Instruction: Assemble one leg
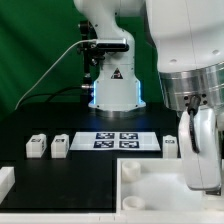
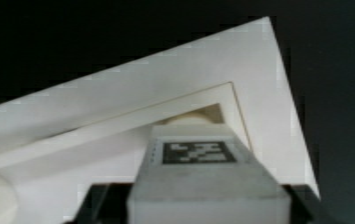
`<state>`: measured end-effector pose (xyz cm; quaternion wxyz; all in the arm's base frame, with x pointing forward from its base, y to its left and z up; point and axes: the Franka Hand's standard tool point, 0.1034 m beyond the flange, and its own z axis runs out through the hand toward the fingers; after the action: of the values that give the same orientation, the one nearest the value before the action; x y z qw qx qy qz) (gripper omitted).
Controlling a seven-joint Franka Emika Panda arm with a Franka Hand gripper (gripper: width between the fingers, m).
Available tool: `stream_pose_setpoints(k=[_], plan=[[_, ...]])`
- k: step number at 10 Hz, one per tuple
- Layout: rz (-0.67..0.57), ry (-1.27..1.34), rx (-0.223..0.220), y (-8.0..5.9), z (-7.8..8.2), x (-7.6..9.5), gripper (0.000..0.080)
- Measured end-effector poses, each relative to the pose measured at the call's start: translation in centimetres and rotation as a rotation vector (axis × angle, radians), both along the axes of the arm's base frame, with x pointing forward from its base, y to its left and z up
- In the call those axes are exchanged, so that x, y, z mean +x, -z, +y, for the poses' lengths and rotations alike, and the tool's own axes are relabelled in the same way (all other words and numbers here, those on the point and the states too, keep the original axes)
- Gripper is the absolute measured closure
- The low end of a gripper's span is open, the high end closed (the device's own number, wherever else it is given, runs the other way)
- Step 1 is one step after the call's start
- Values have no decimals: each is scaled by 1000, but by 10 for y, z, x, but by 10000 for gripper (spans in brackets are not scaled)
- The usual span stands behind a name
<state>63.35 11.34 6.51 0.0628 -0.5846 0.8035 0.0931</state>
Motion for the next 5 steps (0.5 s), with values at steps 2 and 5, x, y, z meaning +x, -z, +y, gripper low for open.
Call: stream_pose_setpoints(k=[2, 5], plan=[[-16, -87, 1, 1, 1, -2, 192], [-67, -606, -8, 1, 15, -15, 153]])
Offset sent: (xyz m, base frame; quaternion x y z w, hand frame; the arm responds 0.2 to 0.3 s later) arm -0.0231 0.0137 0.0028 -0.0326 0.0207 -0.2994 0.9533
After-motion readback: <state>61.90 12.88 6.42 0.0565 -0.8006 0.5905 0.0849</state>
